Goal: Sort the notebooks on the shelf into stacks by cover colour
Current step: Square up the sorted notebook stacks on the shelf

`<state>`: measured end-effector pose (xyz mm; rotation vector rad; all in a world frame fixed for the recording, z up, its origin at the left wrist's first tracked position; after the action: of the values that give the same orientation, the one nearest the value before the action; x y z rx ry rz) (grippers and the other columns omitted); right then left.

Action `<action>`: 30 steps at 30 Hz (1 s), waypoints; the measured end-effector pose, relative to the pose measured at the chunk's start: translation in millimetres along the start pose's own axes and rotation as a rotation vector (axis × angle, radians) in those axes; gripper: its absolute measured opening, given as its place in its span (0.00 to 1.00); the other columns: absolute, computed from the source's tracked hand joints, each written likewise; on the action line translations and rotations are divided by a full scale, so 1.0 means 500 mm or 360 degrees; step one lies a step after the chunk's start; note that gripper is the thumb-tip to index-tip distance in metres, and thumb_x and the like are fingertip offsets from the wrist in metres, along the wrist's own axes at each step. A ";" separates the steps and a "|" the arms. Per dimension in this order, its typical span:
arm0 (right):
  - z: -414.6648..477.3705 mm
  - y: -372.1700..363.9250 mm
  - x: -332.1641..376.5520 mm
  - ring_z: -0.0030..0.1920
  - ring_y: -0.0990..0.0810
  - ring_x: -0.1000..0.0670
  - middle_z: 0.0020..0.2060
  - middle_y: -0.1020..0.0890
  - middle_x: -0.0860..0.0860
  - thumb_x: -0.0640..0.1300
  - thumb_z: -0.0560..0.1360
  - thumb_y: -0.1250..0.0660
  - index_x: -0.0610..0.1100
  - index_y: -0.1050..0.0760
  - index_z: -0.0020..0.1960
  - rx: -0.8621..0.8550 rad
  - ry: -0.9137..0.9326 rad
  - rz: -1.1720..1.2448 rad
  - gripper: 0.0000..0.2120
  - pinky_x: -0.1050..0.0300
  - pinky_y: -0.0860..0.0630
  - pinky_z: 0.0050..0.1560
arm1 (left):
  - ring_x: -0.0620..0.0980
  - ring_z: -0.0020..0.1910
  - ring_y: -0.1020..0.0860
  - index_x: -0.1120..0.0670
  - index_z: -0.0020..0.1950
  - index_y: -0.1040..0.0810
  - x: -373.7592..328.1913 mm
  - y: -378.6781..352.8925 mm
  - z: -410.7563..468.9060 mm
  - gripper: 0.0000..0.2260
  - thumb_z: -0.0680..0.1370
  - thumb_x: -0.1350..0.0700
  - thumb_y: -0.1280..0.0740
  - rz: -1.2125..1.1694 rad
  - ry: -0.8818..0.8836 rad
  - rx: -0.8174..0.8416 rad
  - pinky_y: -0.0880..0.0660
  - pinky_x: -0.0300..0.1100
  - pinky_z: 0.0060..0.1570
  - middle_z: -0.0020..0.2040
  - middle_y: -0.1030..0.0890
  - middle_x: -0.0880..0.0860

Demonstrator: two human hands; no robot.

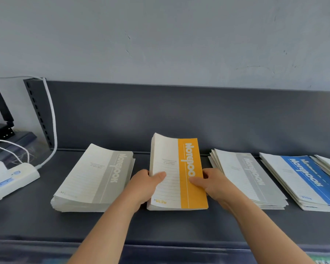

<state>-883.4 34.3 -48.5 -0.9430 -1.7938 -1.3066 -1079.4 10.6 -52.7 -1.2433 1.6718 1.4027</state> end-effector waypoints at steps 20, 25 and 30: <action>0.029 -0.005 -0.012 0.56 0.25 0.47 0.63 0.30 0.47 0.58 0.75 0.38 0.46 0.35 0.68 -0.0214 -0.0055 -0.0731 0.26 0.51 0.25 0.57 | 0.45 0.36 0.23 0.58 0.43 0.25 0.002 0.028 0.019 0.18 0.76 0.42 0.35 0.0451 0.0035 -0.0331 0.31 0.37 0.30 0.40 0.20 0.51; -0.021 0.027 0.041 0.64 0.29 0.50 0.69 0.32 0.52 0.55 0.78 0.41 0.49 0.39 0.73 -0.0393 0.0333 -0.0862 0.26 0.55 0.30 0.62 | 0.52 0.44 0.24 0.60 0.49 0.25 -0.062 0.061 -0.019 0.20 0.77 0.42 0.38 0.0756 -0.0177 -0.0726 0.32 0.41 0.36 0.43 0.23 0.56; -0.078 0.099 0.059 0.68 0.32 0.52 0.69 0.31 0.54 0.52 0.79 0.41 0.48 0.35 0.71 -0.0552 0.0654 -0.0871 0.22 0.60 0.37 0.66 | 0.49 0.64 0.30 0.52 0.68 0.30 -0.173 0.001 -0.093 0.20 0.80 0.44 0.42 0.0870 -0.0599 -0.0927 0.31 0.41 0.56 0.66 0.27 0.50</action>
<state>-849.8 11.8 8.1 -0.3019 -1.5729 -2.0325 -1043.2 -11.0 35.9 -0.7262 1.4320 2.4106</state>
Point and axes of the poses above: each hand's wrist, its own z-axis towards the middle knuckle, its own y-axis out of the back of the hand, x = y × z, the point moved 8 cm from there along z, towards the middle knuckle
